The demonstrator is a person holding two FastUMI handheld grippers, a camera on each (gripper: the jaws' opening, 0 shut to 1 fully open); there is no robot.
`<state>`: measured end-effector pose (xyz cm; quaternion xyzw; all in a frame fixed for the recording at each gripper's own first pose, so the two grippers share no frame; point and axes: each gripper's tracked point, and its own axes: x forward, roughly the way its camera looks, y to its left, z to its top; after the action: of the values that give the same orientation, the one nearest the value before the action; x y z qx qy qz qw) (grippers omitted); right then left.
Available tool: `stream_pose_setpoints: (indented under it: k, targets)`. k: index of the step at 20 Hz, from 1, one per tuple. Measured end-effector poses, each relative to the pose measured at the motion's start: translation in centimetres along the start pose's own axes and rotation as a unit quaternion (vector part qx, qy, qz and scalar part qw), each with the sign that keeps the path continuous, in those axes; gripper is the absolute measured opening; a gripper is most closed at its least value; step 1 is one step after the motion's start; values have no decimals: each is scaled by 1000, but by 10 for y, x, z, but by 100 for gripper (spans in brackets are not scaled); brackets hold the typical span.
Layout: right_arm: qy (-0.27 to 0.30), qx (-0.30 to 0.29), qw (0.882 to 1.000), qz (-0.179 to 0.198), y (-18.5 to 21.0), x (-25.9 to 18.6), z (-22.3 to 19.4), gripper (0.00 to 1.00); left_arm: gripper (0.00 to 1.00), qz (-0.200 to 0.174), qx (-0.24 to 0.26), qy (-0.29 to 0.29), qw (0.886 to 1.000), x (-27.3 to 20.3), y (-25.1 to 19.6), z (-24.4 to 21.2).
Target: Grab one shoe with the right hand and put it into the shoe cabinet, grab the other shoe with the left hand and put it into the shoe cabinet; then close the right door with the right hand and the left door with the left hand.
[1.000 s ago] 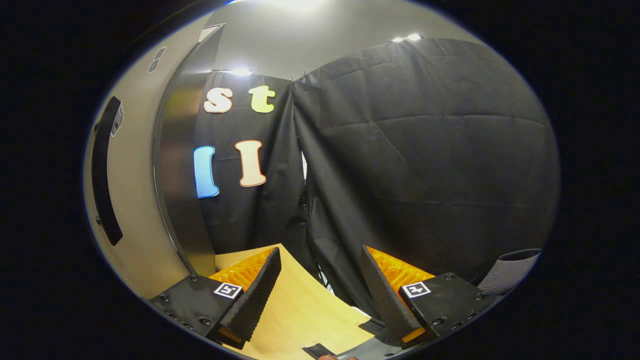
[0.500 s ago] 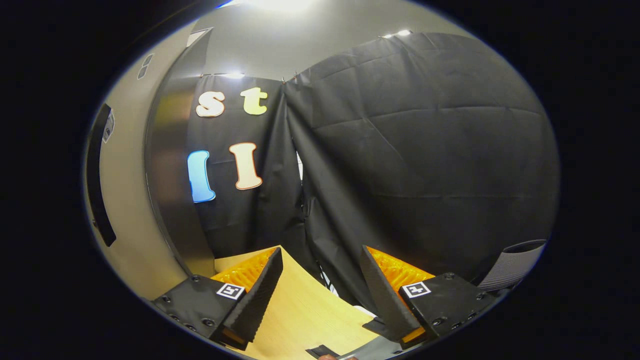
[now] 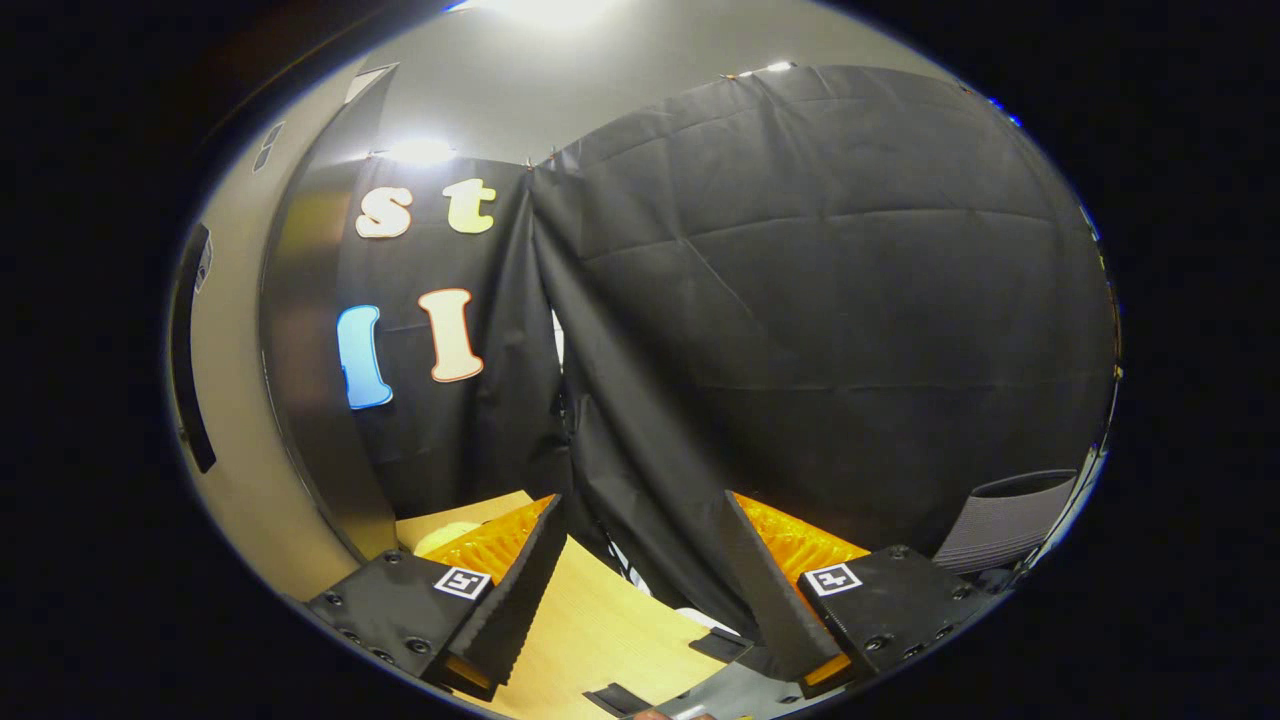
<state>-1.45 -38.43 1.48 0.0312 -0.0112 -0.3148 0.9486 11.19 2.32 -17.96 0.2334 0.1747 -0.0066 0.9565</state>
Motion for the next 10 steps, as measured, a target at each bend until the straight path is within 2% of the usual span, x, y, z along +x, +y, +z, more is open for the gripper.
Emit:
stream_pose_setpoints:
  k: [2, 3, 4, 5, 6, 7, 10]
  targets:
    - [13, 0, 1000, -9, -8, -4, -11, 98, 3, 1, 18, 13, 1000, 1, -4, 4]
    - [17, -1, 1000, -13, -11, -6, -14, 98, 9, -2, 26, 16, 1000, 3, -9, 7]
    - [19, -2, 1000, -18, -14, -7, -16, 93, 4, -11, 29, 14, 999, 5, -14, 11]
    - [21, -1, 1000, -20, -15, -9, -16, 98, 4, -22, 29, 14, 999, 9, -21, 10]
    - [23, -1, 1000, -21, -14, -9, -18, 98, 7, -21, 31, 15, 999, 9, -23, 11]
    - [26, 0, 999, -21, -13, -9, -18, 98, 19, -29, 28, 14, 999, 19, -27, 9]
    - [26, -1, 1000, -12, -6, -7, -17, 98, 68, -27, 26, 9, 999, 17, -23, 8]
